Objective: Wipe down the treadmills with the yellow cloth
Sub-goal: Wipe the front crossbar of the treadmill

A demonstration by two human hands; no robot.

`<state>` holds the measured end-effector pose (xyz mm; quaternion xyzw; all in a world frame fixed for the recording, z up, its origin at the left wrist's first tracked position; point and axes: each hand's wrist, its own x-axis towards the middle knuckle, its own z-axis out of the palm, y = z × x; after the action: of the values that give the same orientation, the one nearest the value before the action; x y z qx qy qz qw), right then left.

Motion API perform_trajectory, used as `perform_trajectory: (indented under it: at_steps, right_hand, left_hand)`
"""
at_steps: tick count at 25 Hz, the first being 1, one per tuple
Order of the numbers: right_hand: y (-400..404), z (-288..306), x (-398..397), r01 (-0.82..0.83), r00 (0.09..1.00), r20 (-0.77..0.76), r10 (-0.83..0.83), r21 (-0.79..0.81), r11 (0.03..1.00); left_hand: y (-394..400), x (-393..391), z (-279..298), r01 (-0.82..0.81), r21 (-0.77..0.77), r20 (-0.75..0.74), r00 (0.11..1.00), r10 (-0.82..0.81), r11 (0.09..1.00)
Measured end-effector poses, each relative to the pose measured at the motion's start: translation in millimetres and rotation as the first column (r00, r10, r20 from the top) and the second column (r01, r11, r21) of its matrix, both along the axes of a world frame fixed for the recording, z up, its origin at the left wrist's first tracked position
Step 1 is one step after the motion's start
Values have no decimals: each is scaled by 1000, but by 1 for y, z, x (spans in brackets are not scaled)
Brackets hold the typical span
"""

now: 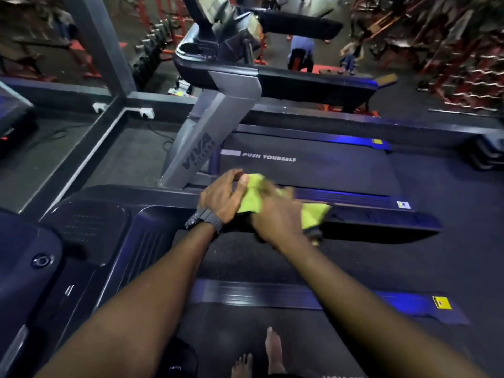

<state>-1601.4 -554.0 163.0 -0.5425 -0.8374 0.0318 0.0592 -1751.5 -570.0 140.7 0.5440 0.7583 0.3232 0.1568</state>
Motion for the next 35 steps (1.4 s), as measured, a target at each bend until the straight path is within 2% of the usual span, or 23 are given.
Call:
perform_trajectory:
  at_steps: [2, 3, 4, 6, 7, 8, 10, 12, 13, 15, 16, 17, 19, 21, 22, 24, 26, 27, 29, 31, 32, 35]
  right_hand:
    - [-11, -8, -19, -240, 970, 32, 240, 13, 971]
    - [-3, -6, -6, -272, 962, 19, 272, 11, 962]
    - [8, -8, 22, -225, 974, 3, 225, -13, 974]
    - [12, -3, 59, 19, 999, 31, -18, -7, 1000]
    - [8, 3, 54, 114, 992, 61, -113, -17, 993]
    - [5, 6, 36, 125, 991, 47, -124, -15, 992]
    - [-18, 8, -11, -91, 996, 19, 92, -28, 995]
    - [-16, 2, -8, -260, 965, 7, 260, -5, 965]
    - [-5, -2, 14, -240, 971, -20, 239, -29, 970]
    - [11, -5, 56, -16, 1000, -26, 15, -31, 999]
    - [9, -4, 56, 76, 997, -9, -76, -1, 997]
    - [6, -4, 42, 93, 996, -19, -92, 23, 995]
    - [-18, -8, -4, -131, 990, -43, 132, 26, 991]
    - [-20, -15, -7, -318, 946, -61, 318, 7, 948]
    - [-10, -13, 12, -302, 948, -108, 300, -2, 953]
    - [11, -16, 54, -64, 986, -152, 63, -5, 998]
    - [5, -12, 52, 78, 994, -73, -78, 8, 997]
    - [-4, -13, 34, 55, 998, -39, -53, 29, 998]
    - [-18, -23, 7, -108, 994, 22, 107, 75, 991]
    - [-4, -17, 29, -216, 976, 31, 215, 54, 975]
    - [8, -18, 55, -197, 980, 7, 196, 19, 980]
    - [14, -18, 95, 77, 997, -6, -77, 19, 997]
  left_hand:
    - [-5, -7, 0, -32, 50, 146, 989, 24, 998]
    - [-4, -12, -2, -40, 65, 211, 977, 26, 997]
    - [-3, -14, -2, -30, 72, 245, 969, 11, 997]
    - [-5, -9, 0, -1, 65, 225, 974, -14, 998]
    - [-4, -6, 2, 8, 44, 180, 984, -15, 999]
    - [-3, -3, 3, 22, 18, 150, 988, -24, 1000]
    - [-4, -1, 3, 37, 15, 134, 990, -39, 999]
    - [-7, -6, 3, 15, 38, 171, 985, -21, 999]
    - [-7, -8, 2, 25, 37, 196, 980, -31, 999]
    - [-6, -7, 3, 9, 42, 257, 966, -20, 999]
    - [-2, -5, 3, -21, 42, 307, 952, 7, 999]
    - [2, -3, 4, -45, 40, 368, 929, 27, 998]
    - [8, 3, 2, -132, 51, 497, 863, 89, 990]
    - [5, 9, 7, -198, 78, 554, 823, 123, 977]
    - [3, 14, 9, -177, 96, 549, 830, 96, 980]
    - [-2, 25, 11, -80, 163, 494, 870, -11, 983]
    - [0, 35, 10, -35, 195, 475, 878, -63, 980]
    - [1, 40, 8, -47, 190, 486, 872, -52, 981]
    - [0, 45, 2, -67, 213, 451, 892, -37, 975]
    - [-5, 44, -2, -30, 228, 380, 923, -61, 973]
    - [-5, 43, -1, -4, 218, 354, 932, -75, 976]
    - [-4, 48, -5, 58, 160, 230, 968, -95, 985]
